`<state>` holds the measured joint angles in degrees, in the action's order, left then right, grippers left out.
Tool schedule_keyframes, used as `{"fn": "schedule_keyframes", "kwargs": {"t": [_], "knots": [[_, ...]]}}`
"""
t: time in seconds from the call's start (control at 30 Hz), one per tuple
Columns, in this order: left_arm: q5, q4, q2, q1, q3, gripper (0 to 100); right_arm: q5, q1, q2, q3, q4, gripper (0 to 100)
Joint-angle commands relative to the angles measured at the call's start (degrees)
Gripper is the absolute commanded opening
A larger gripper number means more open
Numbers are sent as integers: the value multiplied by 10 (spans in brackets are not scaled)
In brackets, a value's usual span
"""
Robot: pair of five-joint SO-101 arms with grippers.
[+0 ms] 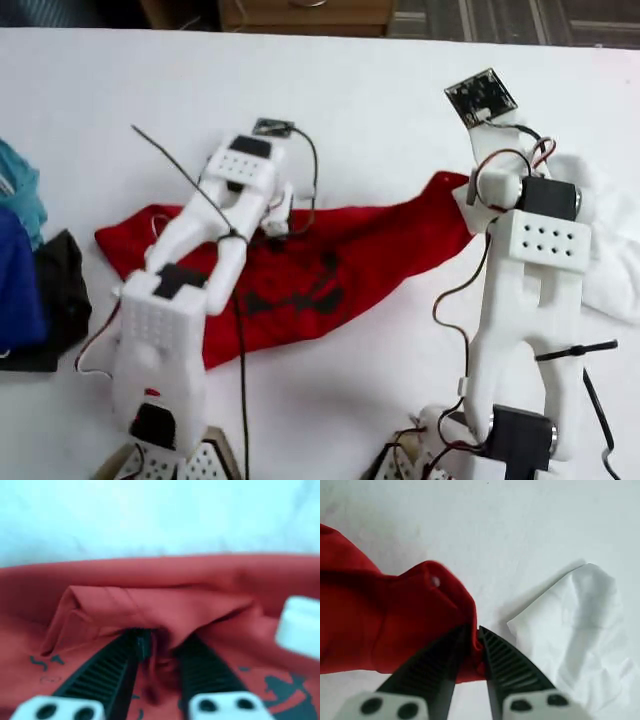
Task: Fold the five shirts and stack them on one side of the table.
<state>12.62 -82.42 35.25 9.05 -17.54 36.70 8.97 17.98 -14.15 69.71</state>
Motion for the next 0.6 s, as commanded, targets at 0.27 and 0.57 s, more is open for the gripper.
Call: {"fn": "schedule_keyframes", "kwargs": {"t": [0.27,0.57], "knots": [[-7,-188,7,2,-297,25,5,6,2,-42,-19,18],[-29,-198,7,-54,-408,25,6,96,7,-150,-66,18]]}}
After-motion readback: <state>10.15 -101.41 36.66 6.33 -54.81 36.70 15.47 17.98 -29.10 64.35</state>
